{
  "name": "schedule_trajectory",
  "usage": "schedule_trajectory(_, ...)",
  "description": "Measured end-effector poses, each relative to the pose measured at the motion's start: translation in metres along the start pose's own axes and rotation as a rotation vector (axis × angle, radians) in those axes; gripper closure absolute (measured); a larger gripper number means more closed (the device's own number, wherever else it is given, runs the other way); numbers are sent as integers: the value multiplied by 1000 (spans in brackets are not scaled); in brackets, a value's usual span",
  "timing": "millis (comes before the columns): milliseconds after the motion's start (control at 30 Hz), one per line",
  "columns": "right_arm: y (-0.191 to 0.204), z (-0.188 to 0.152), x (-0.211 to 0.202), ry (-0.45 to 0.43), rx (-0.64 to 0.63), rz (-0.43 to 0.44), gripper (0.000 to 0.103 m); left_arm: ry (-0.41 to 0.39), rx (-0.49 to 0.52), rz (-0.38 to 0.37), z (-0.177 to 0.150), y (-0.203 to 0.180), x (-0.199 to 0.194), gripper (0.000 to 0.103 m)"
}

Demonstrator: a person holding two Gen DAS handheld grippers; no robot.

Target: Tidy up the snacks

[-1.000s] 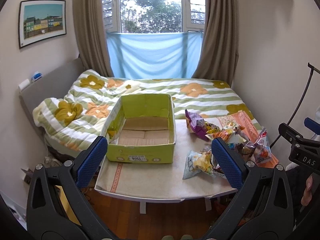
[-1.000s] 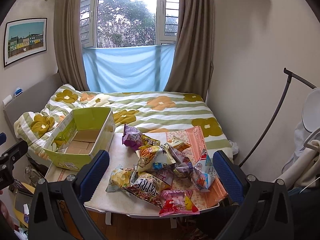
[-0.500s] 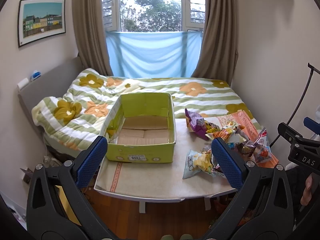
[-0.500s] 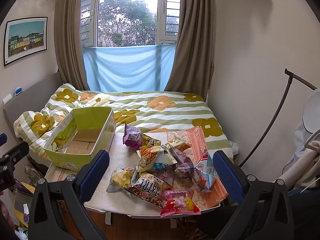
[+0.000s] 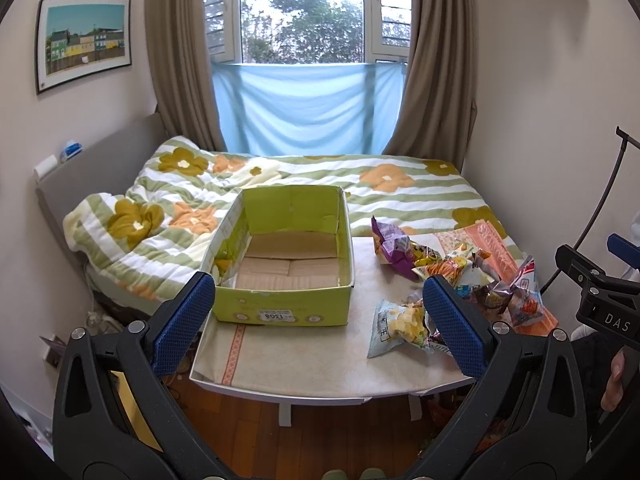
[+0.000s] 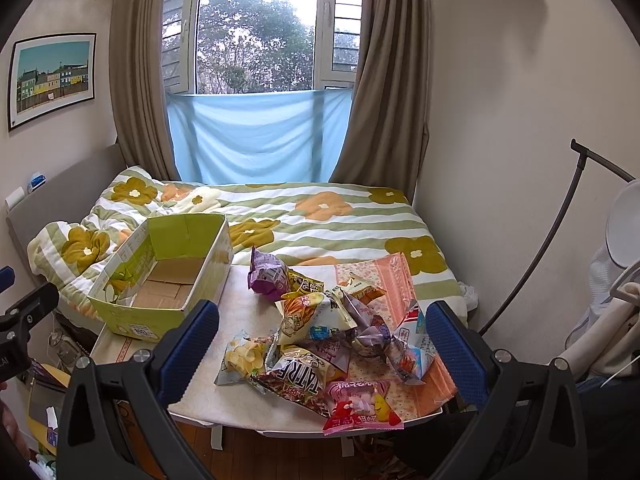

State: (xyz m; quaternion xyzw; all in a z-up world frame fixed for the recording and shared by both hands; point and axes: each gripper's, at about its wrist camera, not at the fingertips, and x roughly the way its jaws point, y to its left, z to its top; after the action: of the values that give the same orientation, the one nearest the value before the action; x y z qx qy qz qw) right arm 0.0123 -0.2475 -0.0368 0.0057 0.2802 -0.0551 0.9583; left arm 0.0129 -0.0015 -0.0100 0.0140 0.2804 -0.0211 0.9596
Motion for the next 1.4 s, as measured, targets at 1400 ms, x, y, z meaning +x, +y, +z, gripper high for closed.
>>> schedule_trajectory(1400, -59, -80, 94, 361, 90, -60, 0, 356, 185, -323, -29, -110, 161, 0)
